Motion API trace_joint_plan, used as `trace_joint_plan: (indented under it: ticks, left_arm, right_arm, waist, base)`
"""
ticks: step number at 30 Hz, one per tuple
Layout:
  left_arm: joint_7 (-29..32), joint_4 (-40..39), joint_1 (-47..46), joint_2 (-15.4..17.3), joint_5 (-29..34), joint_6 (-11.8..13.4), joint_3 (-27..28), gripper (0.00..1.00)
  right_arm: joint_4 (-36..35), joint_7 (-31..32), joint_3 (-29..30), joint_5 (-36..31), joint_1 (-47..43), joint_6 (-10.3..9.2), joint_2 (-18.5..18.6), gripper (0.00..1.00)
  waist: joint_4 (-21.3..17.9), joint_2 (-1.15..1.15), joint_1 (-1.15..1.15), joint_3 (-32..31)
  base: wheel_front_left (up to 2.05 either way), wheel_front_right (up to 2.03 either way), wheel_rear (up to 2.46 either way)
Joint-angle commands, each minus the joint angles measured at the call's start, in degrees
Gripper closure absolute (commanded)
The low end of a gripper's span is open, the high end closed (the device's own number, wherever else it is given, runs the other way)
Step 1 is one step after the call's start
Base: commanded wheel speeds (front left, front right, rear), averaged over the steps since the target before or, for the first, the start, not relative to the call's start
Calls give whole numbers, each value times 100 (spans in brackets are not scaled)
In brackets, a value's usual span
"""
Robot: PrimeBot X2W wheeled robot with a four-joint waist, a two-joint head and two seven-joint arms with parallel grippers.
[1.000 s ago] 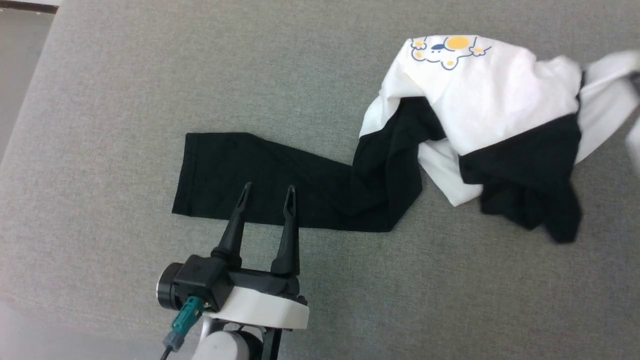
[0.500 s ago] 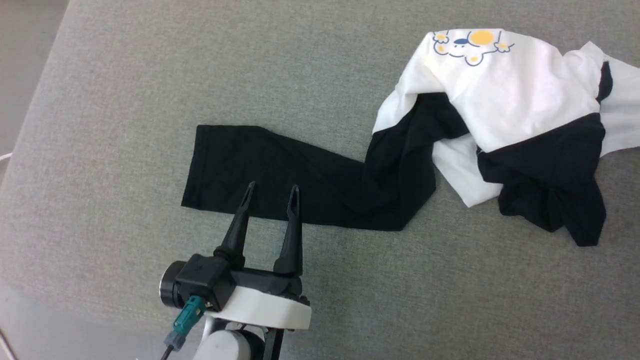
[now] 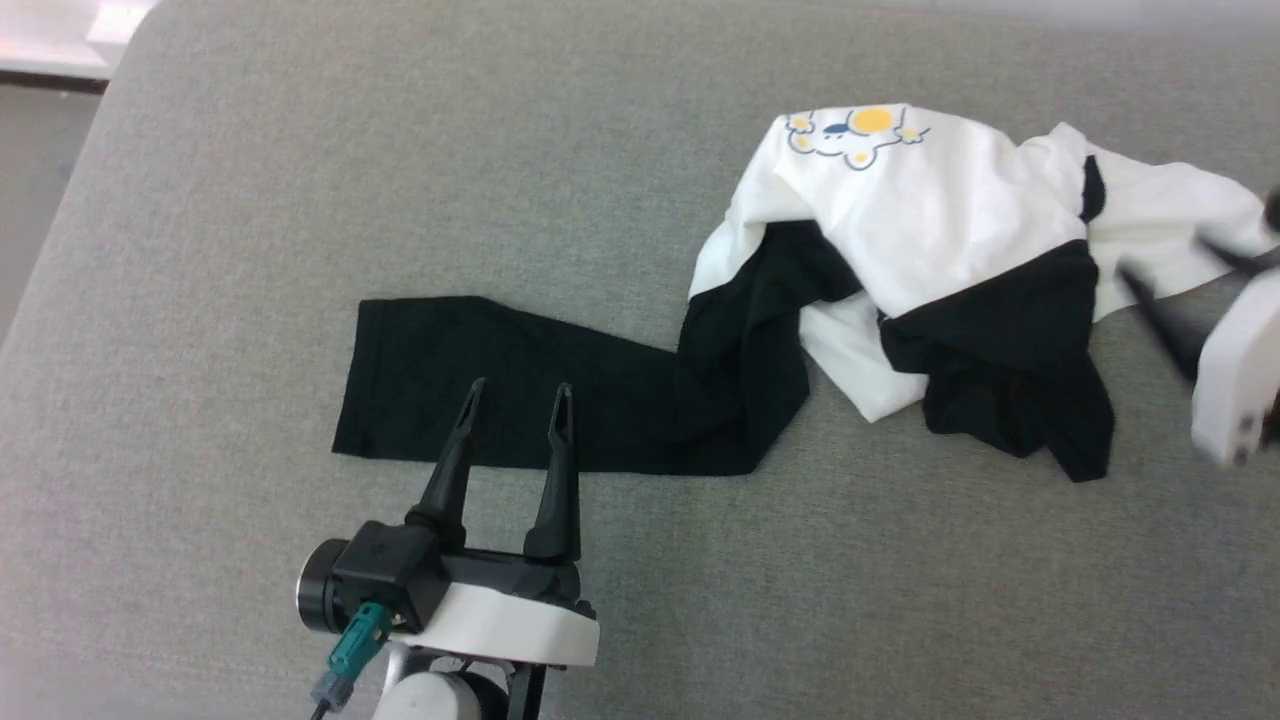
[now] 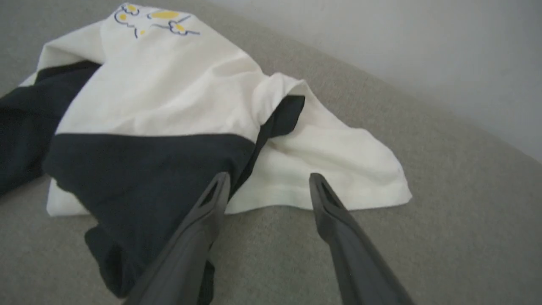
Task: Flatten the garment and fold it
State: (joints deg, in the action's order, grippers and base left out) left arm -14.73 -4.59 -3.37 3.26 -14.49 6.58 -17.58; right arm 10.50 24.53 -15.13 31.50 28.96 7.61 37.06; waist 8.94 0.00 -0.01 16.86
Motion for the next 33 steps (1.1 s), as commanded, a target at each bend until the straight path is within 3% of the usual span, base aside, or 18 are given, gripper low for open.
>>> trace_joint_plan:
  ticks: [1,7,13,14,15,16,17,24,29,33]
  left_arm:
    - [-27,-10,58,-9,53,-37,21,0]
    - [-27,-53,83,-11,101,-92,9,0]
    - [-27,-42,6,-14,152,-112,-38,0]
    - [-27,-40,-7,-15,155,-108,-45,0]
    - [-27,-38,-17,-16,156,-102,-50,0]
    - [-27,-34,-24,-18,155,-95,-53,0]
    - [-27,-27,-27,-19,151,-86,-54,0]
    - [-27,-5,56,-22,106,-36,83,0]
    - [-27,17,104,0,99,-78,169,0]
    - [-27,29,140,3,98,-97,240,0]
  right_arm:
    - [-131,144,12,72,-243,-12,52,0]
    - [-589,390,158,103,-1139,-12,30,0]
    - [-417,228,24,-129,-1443,-12,-317,0]
    - [-349,212,-28,-171,-1450,-12,-350,7]
    - [-274,171,-60,-222,-1442,-12,-379,53]
    - [-176,122,-43,-273,-1428,-12,-417,82]
    - [-98,66,-41,-343,-1411,-12,-441,100]
    - [-133,-319,139,-605,-1106,-12,-427,100]
    - [-554,-311,387,-903,-622,-12,-8,100]
    - [-951,-232,756,-1384,-198,-12,546,100]
  waist:
    - [-68,0,1,-76]
    - [70,0,1,63]
    - [272,0,1,169]
    - [293,0,1,179]
    - [306,0,1,184]
    - [314,0,1,182]
    - [314,0,1,169]
    - [7,0,1,-113]
    - [-260,0,1,-312]
    - [-445,0,1,-441]
  base:
    - [0,0,0]
    - [0,0,0]
    - [0,0,0]
    - [0,0,0]
    - [0,0,0]
    - [0,0,0]
    - [0,0,0]
    - [0,0,0]
    - [0,0,0]
    - [0,0,0]
